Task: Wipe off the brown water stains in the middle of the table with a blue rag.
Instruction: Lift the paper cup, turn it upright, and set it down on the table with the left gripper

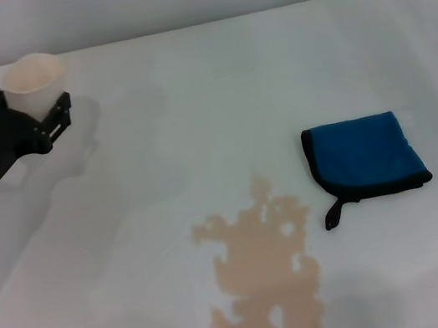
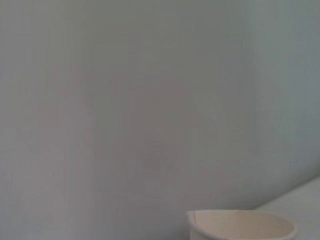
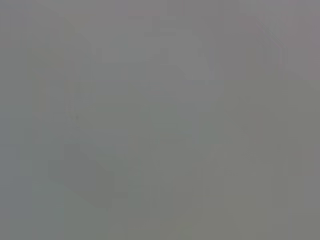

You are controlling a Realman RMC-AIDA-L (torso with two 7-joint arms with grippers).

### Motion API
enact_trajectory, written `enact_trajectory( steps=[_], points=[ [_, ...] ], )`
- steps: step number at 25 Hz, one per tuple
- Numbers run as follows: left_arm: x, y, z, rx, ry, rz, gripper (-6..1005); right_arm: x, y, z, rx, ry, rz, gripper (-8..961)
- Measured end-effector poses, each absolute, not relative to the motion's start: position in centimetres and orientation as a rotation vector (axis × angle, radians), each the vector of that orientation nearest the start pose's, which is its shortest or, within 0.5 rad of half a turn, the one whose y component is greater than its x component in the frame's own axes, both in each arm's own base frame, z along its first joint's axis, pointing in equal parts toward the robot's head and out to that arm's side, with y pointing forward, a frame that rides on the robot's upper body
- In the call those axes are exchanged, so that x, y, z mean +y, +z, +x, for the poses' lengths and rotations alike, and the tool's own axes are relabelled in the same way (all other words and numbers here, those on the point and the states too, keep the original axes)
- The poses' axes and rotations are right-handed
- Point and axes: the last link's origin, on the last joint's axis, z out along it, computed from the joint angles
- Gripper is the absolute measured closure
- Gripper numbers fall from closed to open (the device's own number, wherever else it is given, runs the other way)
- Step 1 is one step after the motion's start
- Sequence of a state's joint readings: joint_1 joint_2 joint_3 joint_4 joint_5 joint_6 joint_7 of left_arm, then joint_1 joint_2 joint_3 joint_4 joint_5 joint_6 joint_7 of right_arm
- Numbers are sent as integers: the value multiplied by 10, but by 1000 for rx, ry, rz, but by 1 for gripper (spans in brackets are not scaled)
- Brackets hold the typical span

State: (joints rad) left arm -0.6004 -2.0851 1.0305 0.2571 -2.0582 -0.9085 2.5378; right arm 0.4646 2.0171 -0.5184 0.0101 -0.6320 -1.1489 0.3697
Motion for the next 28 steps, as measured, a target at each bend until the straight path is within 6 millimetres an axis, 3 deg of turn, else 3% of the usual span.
enact_trajectory(
  steps=[5,17,28],
  points=[
    [386,-45,-290,-529,-565,-2066,333,330,60,390,738,703,-1255,99],
    [374,-68,-294,-620,-533,-2101,331,335,60,388,739,694,-1270,99],
    [369,-69,-304,-657,-498,-2091,329,336,58,388,745,685,-1278,99]
  ],
)
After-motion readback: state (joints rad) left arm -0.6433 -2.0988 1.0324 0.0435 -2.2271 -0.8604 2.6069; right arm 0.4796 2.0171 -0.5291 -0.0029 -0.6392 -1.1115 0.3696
